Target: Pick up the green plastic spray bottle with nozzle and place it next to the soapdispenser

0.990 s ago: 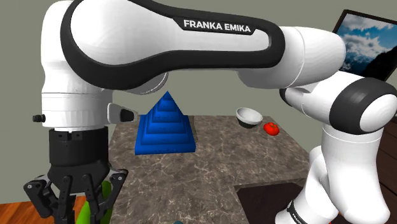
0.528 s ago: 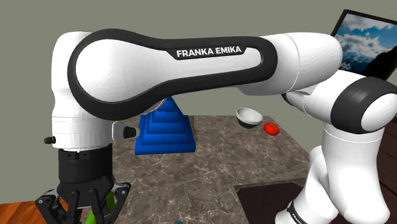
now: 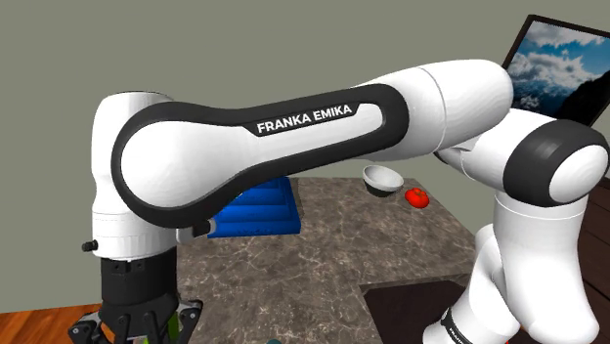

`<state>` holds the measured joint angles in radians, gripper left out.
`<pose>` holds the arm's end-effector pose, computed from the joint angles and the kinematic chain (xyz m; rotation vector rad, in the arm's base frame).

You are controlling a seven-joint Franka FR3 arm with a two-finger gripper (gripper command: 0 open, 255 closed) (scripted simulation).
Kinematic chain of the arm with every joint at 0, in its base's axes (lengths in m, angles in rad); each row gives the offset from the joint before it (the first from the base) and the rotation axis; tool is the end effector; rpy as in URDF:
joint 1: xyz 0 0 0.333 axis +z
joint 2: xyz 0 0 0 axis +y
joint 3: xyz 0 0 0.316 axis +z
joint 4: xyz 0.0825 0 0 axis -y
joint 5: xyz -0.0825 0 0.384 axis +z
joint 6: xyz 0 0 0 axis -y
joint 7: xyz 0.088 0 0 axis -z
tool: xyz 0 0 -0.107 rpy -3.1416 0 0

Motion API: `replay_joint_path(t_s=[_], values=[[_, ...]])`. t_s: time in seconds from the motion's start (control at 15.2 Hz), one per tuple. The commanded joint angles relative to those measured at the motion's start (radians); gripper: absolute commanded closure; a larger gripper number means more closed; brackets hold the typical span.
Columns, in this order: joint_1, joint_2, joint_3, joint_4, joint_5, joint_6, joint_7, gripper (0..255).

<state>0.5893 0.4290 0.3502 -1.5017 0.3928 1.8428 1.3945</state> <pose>0.4009 0.5410 0.4383 -2.7746 0.8592 0.7465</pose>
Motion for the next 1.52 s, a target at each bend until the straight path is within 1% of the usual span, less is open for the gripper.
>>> replay_joint_path(t_s=[0.0, 0.79, 1.32, 1.45], values=[[0.000, 0.005, -0.001, -0.019, 0.001, 0.022, -0.011, 255], [0.006, 0.055, -0.005, -0.105, 0.005, 0.146, -0.064, 255], [0.012, 0.102, -0.008, -0.142, 0.007, 0.223, -0.098, 255], [0.012, 0.107, -0.008, -0.145, 0.007, 0.230, -0.101, 255]])
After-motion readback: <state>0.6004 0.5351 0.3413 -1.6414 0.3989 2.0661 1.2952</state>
